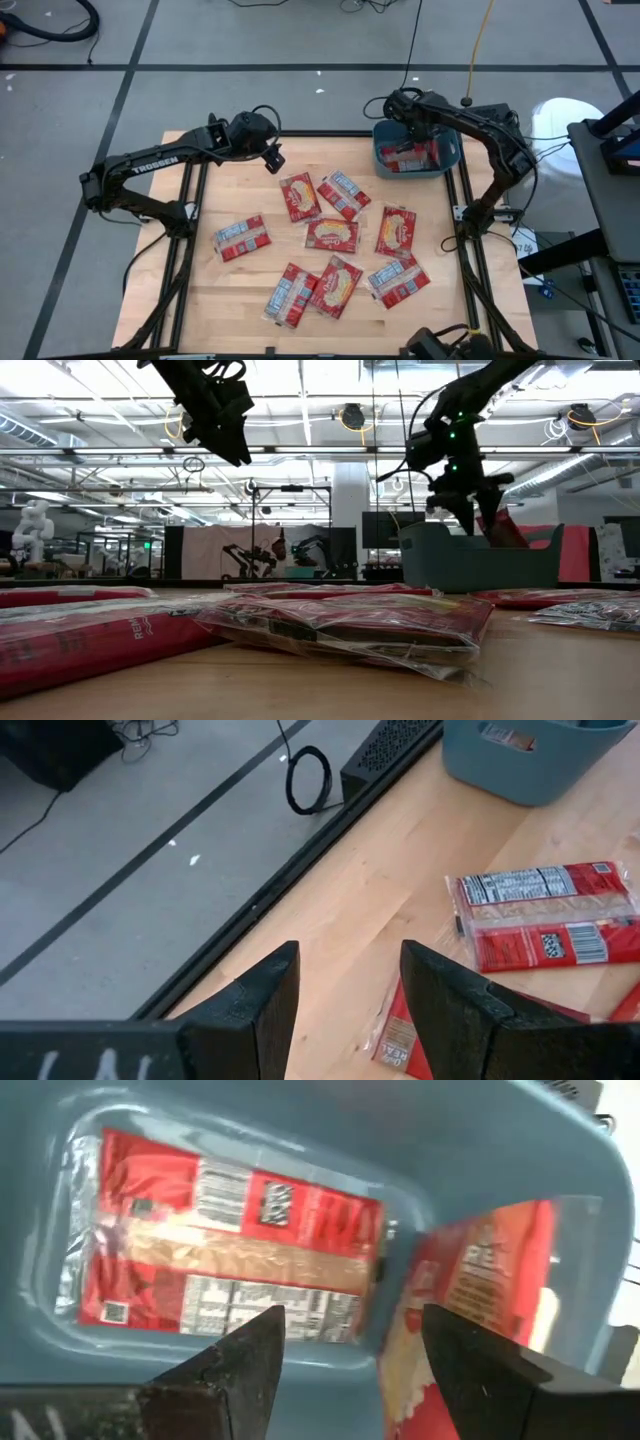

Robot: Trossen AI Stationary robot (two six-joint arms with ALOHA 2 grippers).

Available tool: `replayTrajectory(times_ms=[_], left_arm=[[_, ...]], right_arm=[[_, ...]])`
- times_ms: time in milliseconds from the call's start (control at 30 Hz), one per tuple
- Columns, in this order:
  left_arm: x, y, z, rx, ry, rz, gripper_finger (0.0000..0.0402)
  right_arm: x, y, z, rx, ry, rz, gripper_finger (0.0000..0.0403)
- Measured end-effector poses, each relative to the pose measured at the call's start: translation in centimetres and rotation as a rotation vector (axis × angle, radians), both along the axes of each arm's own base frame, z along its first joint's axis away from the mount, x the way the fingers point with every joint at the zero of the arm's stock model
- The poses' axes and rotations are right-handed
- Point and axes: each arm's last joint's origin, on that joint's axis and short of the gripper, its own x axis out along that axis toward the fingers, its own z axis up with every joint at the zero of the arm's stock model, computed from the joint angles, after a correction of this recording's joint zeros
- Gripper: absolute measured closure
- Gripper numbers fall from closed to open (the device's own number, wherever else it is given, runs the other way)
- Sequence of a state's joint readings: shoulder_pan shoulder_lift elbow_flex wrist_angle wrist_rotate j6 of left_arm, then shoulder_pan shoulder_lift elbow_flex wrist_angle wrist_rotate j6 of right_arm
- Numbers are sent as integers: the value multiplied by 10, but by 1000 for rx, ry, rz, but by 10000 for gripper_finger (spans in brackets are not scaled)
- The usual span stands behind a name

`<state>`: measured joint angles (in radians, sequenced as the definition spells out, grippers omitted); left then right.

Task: Sort popcorn bags into baskets
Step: Adjust the popcorn bag on the blue bin

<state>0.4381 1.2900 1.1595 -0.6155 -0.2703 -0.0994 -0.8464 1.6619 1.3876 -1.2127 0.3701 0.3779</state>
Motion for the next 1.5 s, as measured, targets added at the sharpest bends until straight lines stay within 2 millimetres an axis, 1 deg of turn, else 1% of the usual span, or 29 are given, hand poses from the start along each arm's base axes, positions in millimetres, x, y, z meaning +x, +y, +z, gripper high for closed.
replayTrajectory(times_ms=[100, 233, 300, 500, 767, 933, 1033, 1133, 1233, 1367, 1500], left_arm=[[0, 0, 0, 0, 0, 0, 222], [0, 0, 0, 2, -5, 0, 222], [1, 1, 2, 9, -20, 1, 222], [4, 2, 5, 44, -55, -13, 222], [4, 2, 5, 48, -49, -19, 222], [4, 2, 5, 48, -49, -19, 222], [4, 2, 5, 48, -49, -20, 222], [4, 2, 5, 48, -48, -20, 222], [4, 2, 5, 39, -49, -33, 222], [5, 1, 5, 37, -48, -38, 222], [5, 1, 5, 37, -45, -43, 222]], right_arm=[[-6, 4, 11, -36, -14, -16, 174], [-14, 10, 23, -110, 43, -44, 174], [-19, 11, 26, -115, 59, -51, 174], [-27, 9, 25, -94, 91, -90, 174], [-41, 11, 26, -110, 249, -120, 174], [-42, 12, 19, -116, 289, -111, 174], [-41, 12, 18, -131, 297, -109, 174], [-40, 11, 19, -145, 271, -114, 174], [-38, 14, 21, -118, 184, -120, 174], [-25, 18, 25, -91, -23, -102, 174], [-11, 19, 25, -101, -138, -58, 174]])
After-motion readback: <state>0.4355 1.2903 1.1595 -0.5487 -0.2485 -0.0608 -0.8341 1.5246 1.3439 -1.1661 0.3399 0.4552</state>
